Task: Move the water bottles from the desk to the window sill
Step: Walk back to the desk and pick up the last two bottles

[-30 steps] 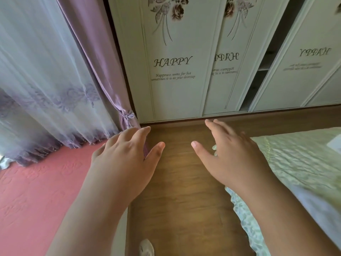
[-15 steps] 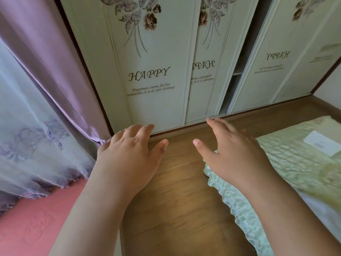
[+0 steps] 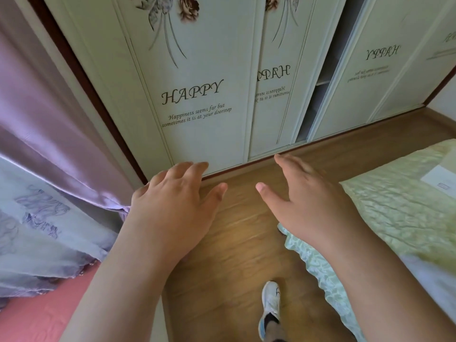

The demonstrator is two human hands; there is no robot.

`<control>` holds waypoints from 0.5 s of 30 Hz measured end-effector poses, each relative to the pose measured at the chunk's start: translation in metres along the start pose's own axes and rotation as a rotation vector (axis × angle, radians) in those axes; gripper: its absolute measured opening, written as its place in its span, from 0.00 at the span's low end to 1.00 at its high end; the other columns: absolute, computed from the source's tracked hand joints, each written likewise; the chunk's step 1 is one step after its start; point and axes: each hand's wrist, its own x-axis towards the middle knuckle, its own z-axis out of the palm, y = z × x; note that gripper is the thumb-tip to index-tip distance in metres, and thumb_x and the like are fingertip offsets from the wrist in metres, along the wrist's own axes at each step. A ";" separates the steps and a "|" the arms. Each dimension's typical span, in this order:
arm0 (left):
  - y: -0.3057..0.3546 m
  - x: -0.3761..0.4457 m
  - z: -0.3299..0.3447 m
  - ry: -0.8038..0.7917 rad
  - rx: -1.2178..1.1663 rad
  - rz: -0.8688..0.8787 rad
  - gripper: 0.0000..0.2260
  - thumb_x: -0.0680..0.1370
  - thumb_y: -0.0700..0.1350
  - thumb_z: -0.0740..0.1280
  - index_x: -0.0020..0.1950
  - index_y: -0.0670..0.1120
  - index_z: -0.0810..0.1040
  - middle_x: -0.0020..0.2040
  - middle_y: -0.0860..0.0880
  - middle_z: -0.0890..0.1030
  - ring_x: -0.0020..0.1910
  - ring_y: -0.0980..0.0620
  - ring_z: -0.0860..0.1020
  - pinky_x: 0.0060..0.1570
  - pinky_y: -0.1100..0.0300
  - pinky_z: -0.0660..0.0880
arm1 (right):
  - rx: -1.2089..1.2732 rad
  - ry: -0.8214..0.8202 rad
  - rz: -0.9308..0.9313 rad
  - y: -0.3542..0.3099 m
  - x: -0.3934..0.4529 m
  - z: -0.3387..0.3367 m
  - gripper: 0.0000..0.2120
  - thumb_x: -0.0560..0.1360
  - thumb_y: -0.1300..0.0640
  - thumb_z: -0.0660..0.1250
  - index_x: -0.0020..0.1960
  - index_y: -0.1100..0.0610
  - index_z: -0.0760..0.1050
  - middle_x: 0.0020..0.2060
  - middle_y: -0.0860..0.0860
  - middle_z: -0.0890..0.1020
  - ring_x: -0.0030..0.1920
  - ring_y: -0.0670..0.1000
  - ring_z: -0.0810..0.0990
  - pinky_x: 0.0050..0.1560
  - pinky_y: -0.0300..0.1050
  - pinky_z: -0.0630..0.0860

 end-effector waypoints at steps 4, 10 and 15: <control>0.019 0.047 0.003 0.005 0.020 -0.040 0.29 0.79 0.71 0.48 0.79 0.65 0.57 0.80 0.61 0.60 0.79 0.51 0.60 0.74 0.46 0.60 | 0.030 -0.005 -0.047 0.019 0.058 -0.001 0.34 0.80 0.34 0.55 0.82 0.49 0.56 0.80 0.46 0.60 0.79 0.50 0.59 0.77 0.54 0.60; 0.065 0.129 -0.001 0.020 0.053 -0.073 0.29 0.79 0.71 0.47 0.80 0.64 0.55 0.80 0.61 0.59 0.80 0.51 0.59 0.75 0.46 0.58 | 0.018 0.007 -0.085 0.056 0.149 -0.020 0.35 0.80 0.33 0.54 0.82 0.48 0.56 0.80 0.47 0.61 0.79 0.51 0.59 0.78 0.56 0.59; 0.100 0.184 -0.002 0.024 0.026 -0.098 0.30 0.80 0.70 0.47 0.81 0.64 0.54 0.81 0.60 0.57 0.81 0.52 0.57 0.76 0.45 0.57 | -0.014 0.006 -0.126 0.084 0.209 -0.038 0.35 0.80 0.32 0.53 0.82 0.48 0.55 0.80 0.47 0.61 0.79 0.51 0.60 0.78 0.57 0.60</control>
